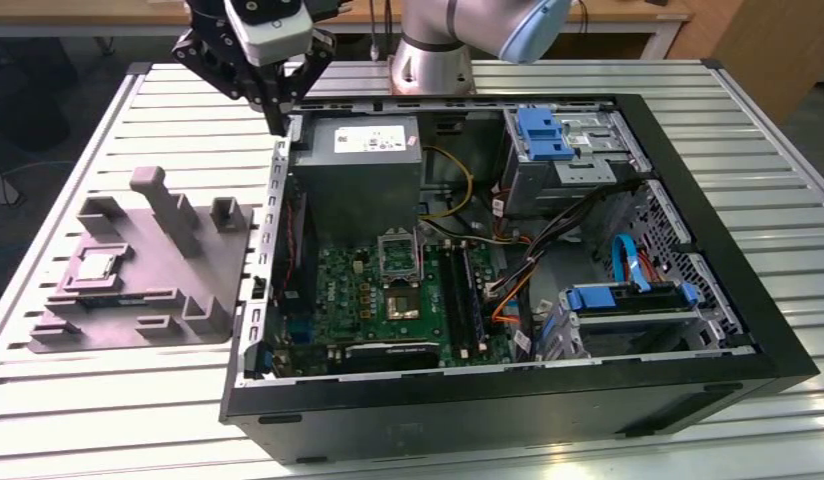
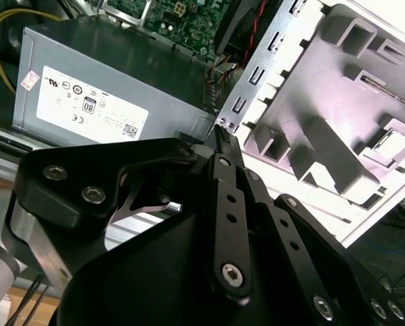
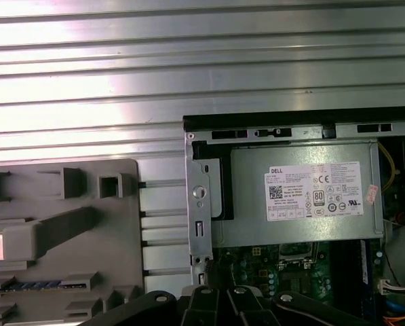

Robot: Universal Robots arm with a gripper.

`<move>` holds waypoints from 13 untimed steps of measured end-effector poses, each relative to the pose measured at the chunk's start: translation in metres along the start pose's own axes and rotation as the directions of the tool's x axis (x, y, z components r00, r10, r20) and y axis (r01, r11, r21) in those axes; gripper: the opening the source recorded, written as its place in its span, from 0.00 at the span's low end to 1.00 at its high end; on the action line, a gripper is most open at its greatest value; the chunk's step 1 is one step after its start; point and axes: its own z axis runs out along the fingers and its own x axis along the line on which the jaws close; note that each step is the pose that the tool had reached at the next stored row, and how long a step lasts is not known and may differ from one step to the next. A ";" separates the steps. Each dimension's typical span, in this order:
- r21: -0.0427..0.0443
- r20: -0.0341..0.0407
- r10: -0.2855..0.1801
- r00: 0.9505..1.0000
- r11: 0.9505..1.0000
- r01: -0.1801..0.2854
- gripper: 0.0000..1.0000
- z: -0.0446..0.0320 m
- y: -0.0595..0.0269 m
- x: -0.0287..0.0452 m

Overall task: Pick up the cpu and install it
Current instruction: 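Reach for the cpu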

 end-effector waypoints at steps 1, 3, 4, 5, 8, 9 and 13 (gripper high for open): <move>0.000 0.000 0.000 1.000 1.000 0.000 0.11 0.0000 0.0000 0.0006; 0.000 0.000 0.000 1.000 1.000 0.000 0.11 0.0000 -0.0001 0.0016; 0.000 0.000 0.000 1.000 1.000 0.000 0.11 0.0000 -0.0002 0.0021; 0.000 0.000 0.000 1.000 1.000 0.000 0.11 0.0001 -0.0002 0.0026; 0.000 0.000 0.000 1.000 1.000 0.000 0.11 0.0002 -0.0003 0.0038; 0.000 0.000 0.000 1.000 1.000 0.000 0.11 0.0001 -0.0003 0.0040; 0.000 0.000 0.000 1.000 1.000 0.000 0.11 0.0003 -0.0004 0.0050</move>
